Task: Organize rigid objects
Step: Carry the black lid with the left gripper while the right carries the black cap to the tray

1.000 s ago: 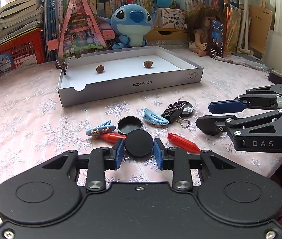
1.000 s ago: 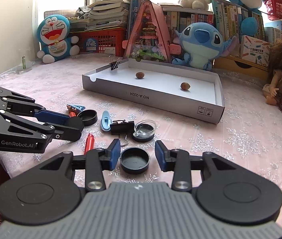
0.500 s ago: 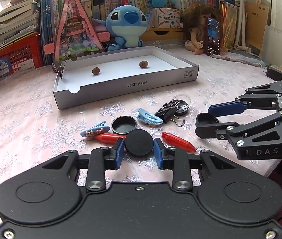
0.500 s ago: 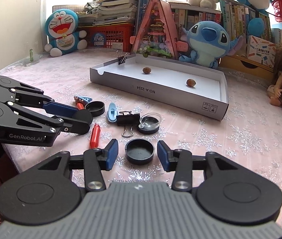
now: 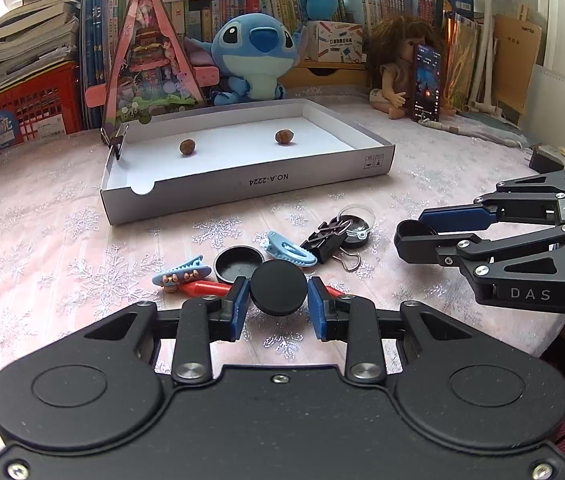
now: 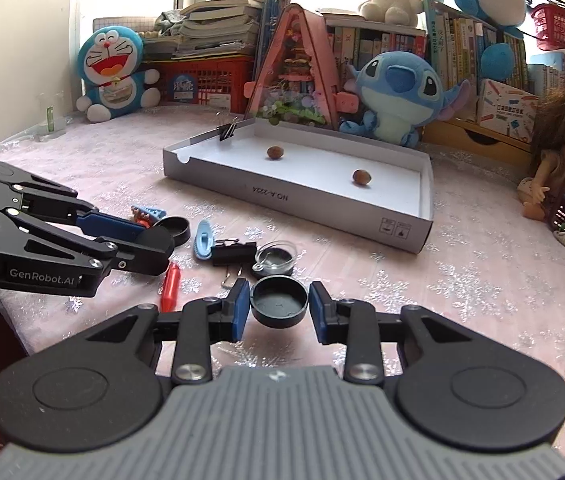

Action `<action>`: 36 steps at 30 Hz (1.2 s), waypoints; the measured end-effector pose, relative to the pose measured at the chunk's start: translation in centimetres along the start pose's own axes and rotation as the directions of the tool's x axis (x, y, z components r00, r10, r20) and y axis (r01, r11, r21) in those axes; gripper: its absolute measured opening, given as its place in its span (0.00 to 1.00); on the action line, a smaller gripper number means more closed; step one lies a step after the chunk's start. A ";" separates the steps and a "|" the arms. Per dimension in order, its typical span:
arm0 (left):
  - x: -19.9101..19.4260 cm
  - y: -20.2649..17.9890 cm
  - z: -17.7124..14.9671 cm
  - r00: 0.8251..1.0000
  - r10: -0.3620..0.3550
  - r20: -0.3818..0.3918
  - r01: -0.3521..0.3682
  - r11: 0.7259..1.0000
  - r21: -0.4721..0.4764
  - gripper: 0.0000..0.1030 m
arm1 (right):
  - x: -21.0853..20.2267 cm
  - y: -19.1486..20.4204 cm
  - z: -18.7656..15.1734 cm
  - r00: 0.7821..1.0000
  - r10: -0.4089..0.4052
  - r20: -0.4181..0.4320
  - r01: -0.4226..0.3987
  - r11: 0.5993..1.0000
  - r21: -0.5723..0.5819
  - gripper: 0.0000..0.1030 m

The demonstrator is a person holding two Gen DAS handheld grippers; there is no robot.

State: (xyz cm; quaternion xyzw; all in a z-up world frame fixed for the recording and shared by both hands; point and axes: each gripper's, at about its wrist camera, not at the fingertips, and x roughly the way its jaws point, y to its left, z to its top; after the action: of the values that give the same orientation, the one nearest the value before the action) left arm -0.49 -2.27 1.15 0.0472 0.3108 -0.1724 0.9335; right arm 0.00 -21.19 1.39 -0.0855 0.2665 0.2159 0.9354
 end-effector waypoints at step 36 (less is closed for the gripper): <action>2.6 4.7 7.3 0.992 0.107 0.068 -0.098 0.988 -0.121 0.29 | 3.7 -4.4 6.7 0.994 -0.098 0.045 0.091 0.987 0.132 0.37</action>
State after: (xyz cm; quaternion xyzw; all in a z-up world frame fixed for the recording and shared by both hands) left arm 7.22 -0.10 5.40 0.0016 0.2828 -0.1073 0.9532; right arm 7.83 -21.93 5.24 -0.0315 0.2516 0.1558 0.9547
